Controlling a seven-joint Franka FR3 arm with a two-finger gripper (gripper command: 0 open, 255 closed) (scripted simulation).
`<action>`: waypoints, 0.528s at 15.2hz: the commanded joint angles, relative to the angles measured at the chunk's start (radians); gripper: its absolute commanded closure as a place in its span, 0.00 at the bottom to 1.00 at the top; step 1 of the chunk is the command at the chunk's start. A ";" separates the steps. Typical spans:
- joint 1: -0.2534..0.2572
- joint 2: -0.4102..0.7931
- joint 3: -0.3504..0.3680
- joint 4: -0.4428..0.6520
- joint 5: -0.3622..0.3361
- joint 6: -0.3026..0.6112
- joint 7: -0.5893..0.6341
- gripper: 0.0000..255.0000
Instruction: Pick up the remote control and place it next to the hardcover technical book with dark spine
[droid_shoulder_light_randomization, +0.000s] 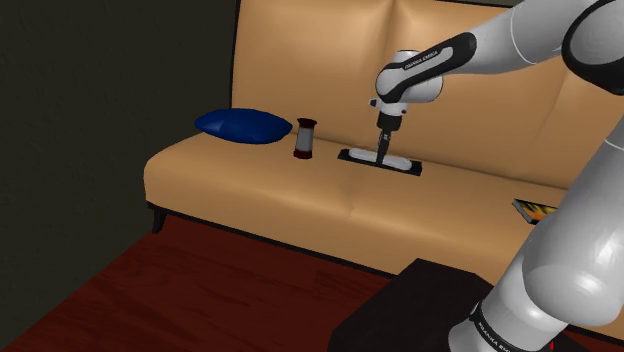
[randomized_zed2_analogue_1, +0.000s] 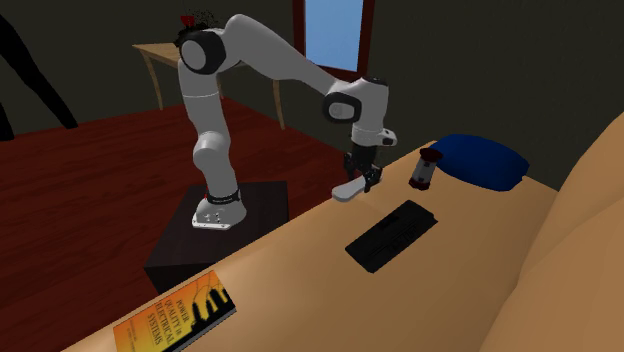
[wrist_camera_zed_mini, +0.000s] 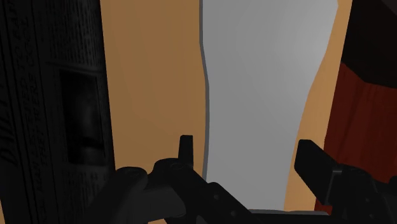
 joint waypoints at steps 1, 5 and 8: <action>0.001 -0.012 0.001 0.016 -0.005 -0.026 0.004 1.00; -0.032 -0.048 -0.033 -0.019 -0.025 -0.024 -0.052 1.00; -0.067 -0.075 -0.069 -0.046 -0.043 -0.021 -0.113 1.00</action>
